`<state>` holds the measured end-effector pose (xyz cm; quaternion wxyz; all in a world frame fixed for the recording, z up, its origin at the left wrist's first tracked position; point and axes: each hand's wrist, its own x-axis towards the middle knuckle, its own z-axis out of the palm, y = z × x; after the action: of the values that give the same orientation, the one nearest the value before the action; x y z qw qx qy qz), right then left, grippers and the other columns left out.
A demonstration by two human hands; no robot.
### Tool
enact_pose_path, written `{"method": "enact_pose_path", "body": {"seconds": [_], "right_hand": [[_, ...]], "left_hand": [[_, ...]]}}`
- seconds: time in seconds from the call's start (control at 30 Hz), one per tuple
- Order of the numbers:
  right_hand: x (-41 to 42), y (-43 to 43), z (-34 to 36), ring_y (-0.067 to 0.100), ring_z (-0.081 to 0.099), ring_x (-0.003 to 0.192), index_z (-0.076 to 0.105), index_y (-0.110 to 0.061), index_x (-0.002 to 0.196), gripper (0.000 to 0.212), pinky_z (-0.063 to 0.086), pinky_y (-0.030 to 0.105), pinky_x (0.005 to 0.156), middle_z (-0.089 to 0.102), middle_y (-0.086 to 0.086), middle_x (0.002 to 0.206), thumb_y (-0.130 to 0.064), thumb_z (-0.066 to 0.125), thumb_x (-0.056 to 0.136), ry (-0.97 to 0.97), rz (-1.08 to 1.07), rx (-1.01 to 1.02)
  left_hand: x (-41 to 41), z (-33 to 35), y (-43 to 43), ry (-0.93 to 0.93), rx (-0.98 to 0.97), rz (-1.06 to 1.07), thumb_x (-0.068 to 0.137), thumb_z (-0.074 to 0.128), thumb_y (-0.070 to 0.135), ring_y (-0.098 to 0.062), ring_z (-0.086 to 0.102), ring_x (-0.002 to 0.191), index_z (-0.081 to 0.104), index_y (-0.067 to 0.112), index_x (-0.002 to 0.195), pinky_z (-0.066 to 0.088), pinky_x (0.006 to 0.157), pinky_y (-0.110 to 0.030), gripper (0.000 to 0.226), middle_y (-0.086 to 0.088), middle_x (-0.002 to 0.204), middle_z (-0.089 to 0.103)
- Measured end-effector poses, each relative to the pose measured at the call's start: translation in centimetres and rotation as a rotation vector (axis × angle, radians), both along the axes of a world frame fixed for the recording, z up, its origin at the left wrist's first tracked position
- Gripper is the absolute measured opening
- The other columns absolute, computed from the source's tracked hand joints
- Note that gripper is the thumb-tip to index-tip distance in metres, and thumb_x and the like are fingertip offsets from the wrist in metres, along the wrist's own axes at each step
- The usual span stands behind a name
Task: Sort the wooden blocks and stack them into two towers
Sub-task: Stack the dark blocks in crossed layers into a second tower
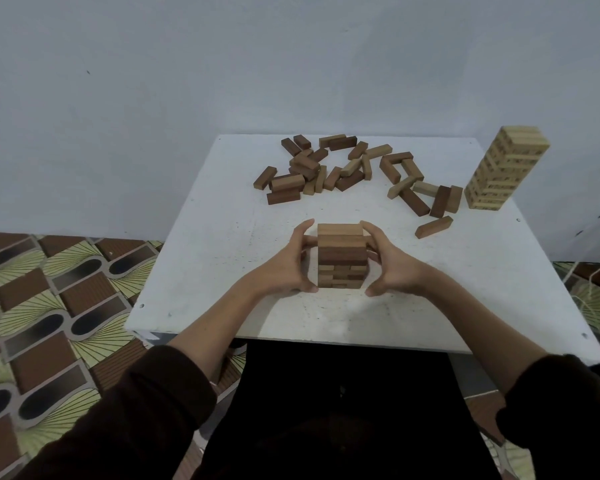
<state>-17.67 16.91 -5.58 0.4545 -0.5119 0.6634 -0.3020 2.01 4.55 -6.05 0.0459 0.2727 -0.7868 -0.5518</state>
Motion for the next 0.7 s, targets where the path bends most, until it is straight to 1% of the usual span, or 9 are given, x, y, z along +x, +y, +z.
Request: {"method": "enact_pose_path", "body": {"seconds": [0.03, 0.1, 0.17, 0.23, 0.27, 0.33, 0.43, 0.57, 0.7], "right_hand": [[-0.4, -0.1, 0.1, 0.023, 0.027, 0.138, 0.000, -0.025, 0.149, 0.118, 0.031, 0.034, 0.110, 0.029, 0.005, 0.150, 0.003, 0.068, 0.056, -0.012, -0.003, 0.014], [-1.0, -0.4, 0.1, 0.021, 0.030, 0.136, 0.007, -0.018, 0.149, 0.106, 0.027, 0.031, 0.111, 0.035, 0.005, 0.145, 0.018, 0.059, 0.063, -0.020, -0.025, 0.014], [-1.6, -0.9, 0.1, 0.018, 0.037, 0.131, 0.020, -0.016, 0.146, 0.088, 0.034, 0.026, 0.102, 0.044, 0.002, 0.135, 0.023, 0.049, 0.073, 0.006, -0.071, 0.000], [-2.2, -1.6, 0.2, 0.013, 0.043, 0.125, 0.034, -0.016, 0.141, 0.070, 0.039, 0.014, 0.090, 0.049, -0.004, 0.125, 0.018, 0.046, 0.081, 0.118, -0.103, -0.033], [-2.4, -2.0, 0.2, 0.010, 0.045, 0.121, 0.039, -0.016, 0.138, 0.063, 0.038, 0.009, 0.084, 0.050, -0.007, 0.121, 0.016, 0.045, 0.083, 0.191, -0.112, -0.051], [-2.9, -3.3, 0.4, 0.007, 0.047, 0.114, 0.046, -0.014, 0.134, 0.055, 0.035, 0.011, 0.085, 0.053, -0.005, 0.121, 0.013, 0.045, 0.086, 0.279, -0.128, -0.085], [-3.8, -5.4, 0.6, 0.005, 0.047, 0.108, 0.050, -0.010, 0.130, 0.043, 0.032, 0.015, 0.090, 0.054, 0.003, 0.130, 0.005, 0.047, 0.090, 0.390, -0.128, -0.135], [-4.5, -8.6, 0.3, 0.016, 0.045, 0.121, 0.050, -0.007, 0.129, 0.039, 0.029, 0.015, 0.093, 0.047, 0.007, 0.135, 0.003, 0.047, 0.092, 0.495, -0.124, -0.167], [-4.7, -11.6, 0.1, 0.027, 0.033, 0.132, 0.048, -0.003, 0.132, 0.045, 0.022, 0.027, 0.107, 0.040, 0.011, 0.141, 0.009, 0.045, 0.088, 0.623, -0.020, -0.226]], "left_hand": [[0.1, 0.1, -0.2, -0.012, -0.025, 0.007, 0.069, 0.075, -0.009, -0.016, 0.037, 0.129, 0.003, 0.024, 0.147, 0.036, 0.101, -0.025, 0.111, -0.003, 0.138, 0.037], [0.5, 0.3, -0.6, -0.024, -0.074, 0.056, 0.075, 0.070, -0.008, -0.013, 0.036, 0.130, 0.015, 0.019, 0.145, 0.031, 0.102, -0.017, 0.094, 0.002, 0.133, 0.041], [0.8, 0.1, -1.0, -0.005, -0.134, 0.145, 0.080, 0.066, -0.006, -0.015, 0.041, 0.127, 0.030, 0.014, 0.141, 0.034, 0.097, -0.008, 0.073, 0.003, 0.127, 0.047], [0.8, -0.1, -1.6, 0.027, -0.246, 0.237, 0.084, 0.063, -0.003, -0.017, 0.045, 0.125, 0.040, 0.008, 0.136, 0.036, 0.089, -0.002, 0.058, -0.003, 0.128, 0.049], [0.6, -0.2, -1.8, 0.026, -0.311, 0.272, 0.085, 0.061, -0.002, -0.019, 0.044, 0.125, 0.042, 0.006, 0.134, 0.036, 0.090, -0.004, 0.053, -0.006, 0.131, 0.048], [0.0, -0.3, -2.7, -0.003, -0.430, 0.328, 0.087, 0.057, -0.002, -0.021, 0.037, 0.129, 0.045, 0.004, 0.132, 0.031, 0.101, -0.016, 0.047, -0.009, 0.137, 0.042], [-0.9, -0.7, -4.0, -0.009, -0.494, 0.401, 0.086, 0.052, -0.005, -0.020, 0.028, 0.132, 0.045, 0.005, 0.132, 0.021, 0.102, -0.014, 0.048, -0.008, 0.140, 0.035], [-2.0, -1.6, -6.1, -0.020, -0.657, 0.393, 0.085, 0.049, -0.002, -0.020, 0.021, 0.138, 0.039, 0.001, 0.138, 0.019, 0.115, -0.029, 0.054, -0.008, 0.148, 0.029], [-3.7, -1.5, -7.9, -0.028, -0.829, 0.383, 0.084, 0.051, 0.001, -0.026, 0.026, 0.138, 0.039, 0.000, 0.138, 0.022, 0.116, -0.038, 0.055, -0.011, 0.148, 0.033]]}}
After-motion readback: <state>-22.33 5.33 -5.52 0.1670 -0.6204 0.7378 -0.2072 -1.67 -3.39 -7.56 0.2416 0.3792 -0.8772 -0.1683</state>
